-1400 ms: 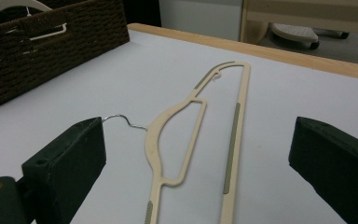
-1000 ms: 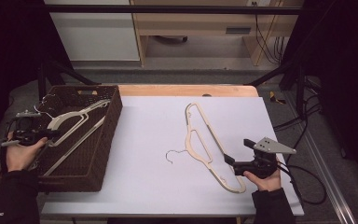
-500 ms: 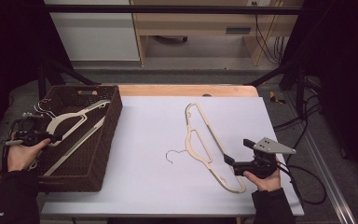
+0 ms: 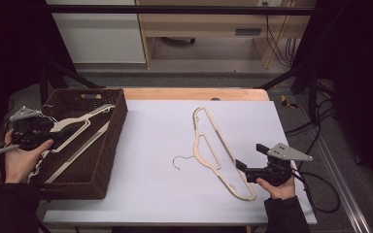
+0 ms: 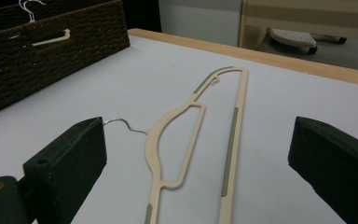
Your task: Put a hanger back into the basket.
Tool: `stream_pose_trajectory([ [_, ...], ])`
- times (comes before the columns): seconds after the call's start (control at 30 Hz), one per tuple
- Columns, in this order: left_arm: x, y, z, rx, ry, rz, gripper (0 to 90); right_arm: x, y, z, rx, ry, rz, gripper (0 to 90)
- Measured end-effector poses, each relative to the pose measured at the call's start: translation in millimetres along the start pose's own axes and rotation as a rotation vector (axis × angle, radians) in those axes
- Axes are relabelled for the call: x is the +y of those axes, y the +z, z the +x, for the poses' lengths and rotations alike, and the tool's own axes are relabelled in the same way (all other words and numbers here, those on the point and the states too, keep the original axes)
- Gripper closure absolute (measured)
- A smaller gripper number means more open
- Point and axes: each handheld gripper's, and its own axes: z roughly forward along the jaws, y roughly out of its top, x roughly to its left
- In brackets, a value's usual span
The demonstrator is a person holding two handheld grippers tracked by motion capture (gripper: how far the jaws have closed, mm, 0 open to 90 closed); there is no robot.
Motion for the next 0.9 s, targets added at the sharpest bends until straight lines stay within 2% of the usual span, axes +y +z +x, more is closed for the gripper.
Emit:
stream_pose_trajectory([
  [0.13, 11.8, -8.5, -32.4, -0.065, 0.059, -0.097, 12.6, 0.3, -1.6, -1.0, 0.001, -0.007, -0.010, 4.7],
  [0.27, 20.1, -14.1, -64.1, -0.150, 0.107, -0.179, 11.0, 0.7, -1.6, 0.1, -0.002, 0.007, -0.016, 4.6],
  [0.4, 20.6, -13.3, -92.0, -0.240, 0.124, -0.246, 9.0, 0.7, -2.3, 0.2, -0.002, 0.009, -0.023, 4.5],
  [0.53, 16.3, -7.0, -117.1, -0.312, 0.118, -0.290, 7.8, 0.5, -2.7, 0.5, -0.002, 0.004, -0.028, 4.3],
  [0.67, 12.1, 2.7, -138.8, -0.370, 0.133, -0.302, 7.8, 0.2, -3.3, 1.1, -0.001, 0.003, -0.024, 4.0],
  [0.9, 5.9, 27.2, -175.7, -0.454, 0.178, -0.256, 7.8, 0.2, -4.4, 1.2, 0.002, 0.004, -0.026, 3.4],
])
